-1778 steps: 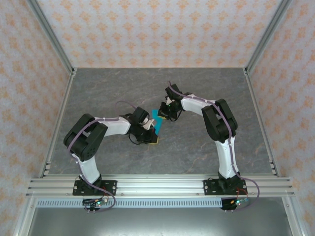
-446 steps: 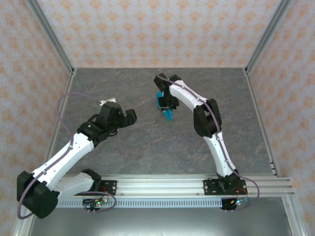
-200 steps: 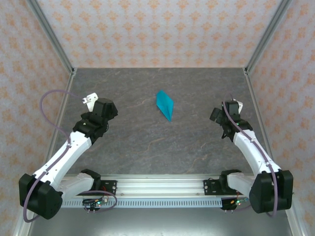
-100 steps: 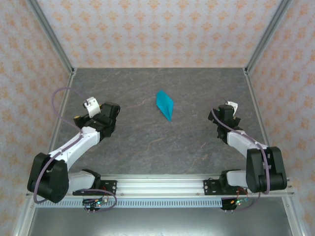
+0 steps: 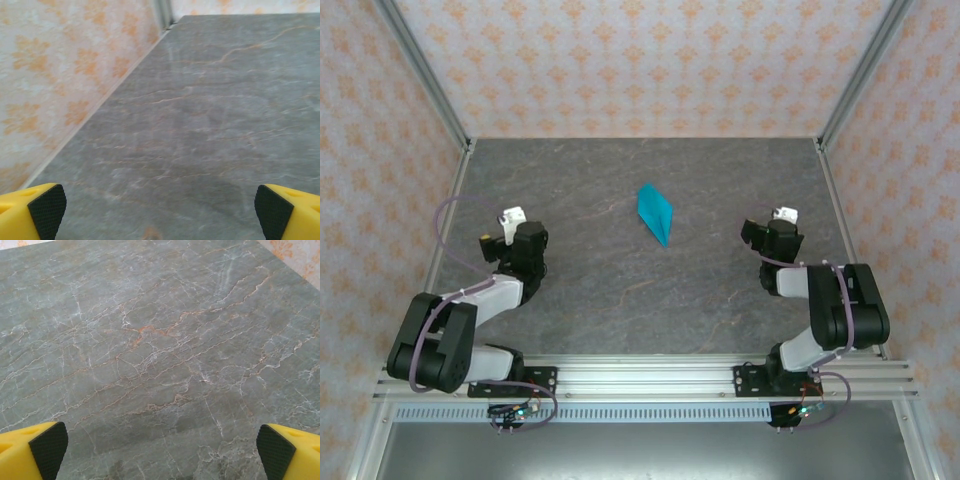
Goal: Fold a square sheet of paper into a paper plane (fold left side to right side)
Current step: Reset both arms
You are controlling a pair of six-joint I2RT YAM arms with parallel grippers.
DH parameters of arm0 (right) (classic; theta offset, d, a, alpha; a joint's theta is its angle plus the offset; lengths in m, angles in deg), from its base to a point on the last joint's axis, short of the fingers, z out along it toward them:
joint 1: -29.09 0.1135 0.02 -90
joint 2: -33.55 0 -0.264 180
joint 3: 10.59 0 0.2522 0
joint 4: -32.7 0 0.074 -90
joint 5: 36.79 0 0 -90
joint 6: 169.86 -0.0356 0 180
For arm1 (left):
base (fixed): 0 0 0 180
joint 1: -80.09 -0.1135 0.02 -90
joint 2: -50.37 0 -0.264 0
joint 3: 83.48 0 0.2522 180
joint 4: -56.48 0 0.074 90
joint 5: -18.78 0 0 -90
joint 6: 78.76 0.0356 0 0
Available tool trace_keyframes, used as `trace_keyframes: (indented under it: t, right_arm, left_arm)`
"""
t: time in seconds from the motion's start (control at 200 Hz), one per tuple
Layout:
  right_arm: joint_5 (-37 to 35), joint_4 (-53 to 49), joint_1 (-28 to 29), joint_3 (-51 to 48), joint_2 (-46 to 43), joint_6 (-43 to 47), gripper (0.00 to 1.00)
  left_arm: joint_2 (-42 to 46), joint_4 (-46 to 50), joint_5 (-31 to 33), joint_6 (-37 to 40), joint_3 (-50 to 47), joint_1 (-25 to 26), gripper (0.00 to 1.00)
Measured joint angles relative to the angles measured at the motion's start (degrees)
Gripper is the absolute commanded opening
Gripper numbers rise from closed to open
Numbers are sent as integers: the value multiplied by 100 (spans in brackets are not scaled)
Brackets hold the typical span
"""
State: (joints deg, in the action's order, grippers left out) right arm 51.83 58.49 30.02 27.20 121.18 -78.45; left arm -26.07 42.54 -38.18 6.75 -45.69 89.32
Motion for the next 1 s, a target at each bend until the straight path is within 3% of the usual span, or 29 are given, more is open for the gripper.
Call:
trace_keyframes:
  t: [0.22,0.42,1.001]
  right_arm:
    - [125,179,0,2,0,20,100]
    - [144,214,0,2,0,22,100]
    - [144,254,0,2,0,42,100]
  left_arm:
    - [-695,-935,-1012,260,-31,-208,100]
    - [-925,-1397,-1478,289,-96,-402,100]
    - [-922,-1545,-1659,289,-96,-413,100]
